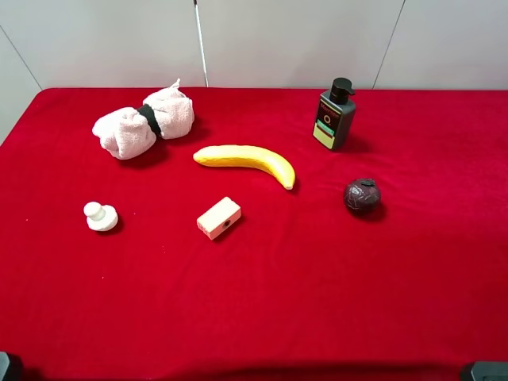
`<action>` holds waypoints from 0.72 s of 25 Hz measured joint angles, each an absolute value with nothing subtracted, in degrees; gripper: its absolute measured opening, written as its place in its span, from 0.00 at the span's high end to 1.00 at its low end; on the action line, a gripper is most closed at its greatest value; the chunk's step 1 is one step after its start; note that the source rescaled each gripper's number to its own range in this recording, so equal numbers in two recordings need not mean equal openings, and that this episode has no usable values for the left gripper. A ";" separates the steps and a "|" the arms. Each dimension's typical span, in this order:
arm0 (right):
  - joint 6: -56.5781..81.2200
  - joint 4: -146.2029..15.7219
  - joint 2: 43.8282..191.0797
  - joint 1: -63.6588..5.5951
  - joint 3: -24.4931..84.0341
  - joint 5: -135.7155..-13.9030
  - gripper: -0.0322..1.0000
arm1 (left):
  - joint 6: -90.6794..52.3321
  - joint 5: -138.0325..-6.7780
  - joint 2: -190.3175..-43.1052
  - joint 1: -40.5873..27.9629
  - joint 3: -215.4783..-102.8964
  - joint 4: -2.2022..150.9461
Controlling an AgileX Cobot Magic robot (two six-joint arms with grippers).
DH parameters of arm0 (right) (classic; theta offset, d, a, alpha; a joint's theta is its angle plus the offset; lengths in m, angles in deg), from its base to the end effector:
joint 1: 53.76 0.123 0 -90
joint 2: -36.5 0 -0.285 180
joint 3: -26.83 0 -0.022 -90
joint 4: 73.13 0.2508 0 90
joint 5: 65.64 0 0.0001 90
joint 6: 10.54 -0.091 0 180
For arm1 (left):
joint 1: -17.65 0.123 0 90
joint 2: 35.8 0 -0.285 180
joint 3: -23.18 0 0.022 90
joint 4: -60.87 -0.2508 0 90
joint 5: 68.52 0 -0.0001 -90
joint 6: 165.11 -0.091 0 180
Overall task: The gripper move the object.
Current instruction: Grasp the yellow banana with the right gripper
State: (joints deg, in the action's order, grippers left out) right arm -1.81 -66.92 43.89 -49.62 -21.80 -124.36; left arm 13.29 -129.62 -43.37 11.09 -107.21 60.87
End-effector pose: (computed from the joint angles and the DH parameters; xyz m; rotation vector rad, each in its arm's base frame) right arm -0.0052 0.0081 0.2803 -0.2270 1.9859 0.0774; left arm -0.0036 0.0004 0.2718 0.1469 2.0596 -0.0534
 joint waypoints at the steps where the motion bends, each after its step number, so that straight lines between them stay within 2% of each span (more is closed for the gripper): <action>1: -1.81 -66.92 43.89 -49.62 -21.80 -124.36 0.00 | 13.29 -129.62 -43.37 11.09 -107.21 60.87; 18: -1.81 -63.54 47.10 -49.62 -21.30 -123.12 0.00 | 13.29 -129.62 -43.37 11.09 -107.21 60.87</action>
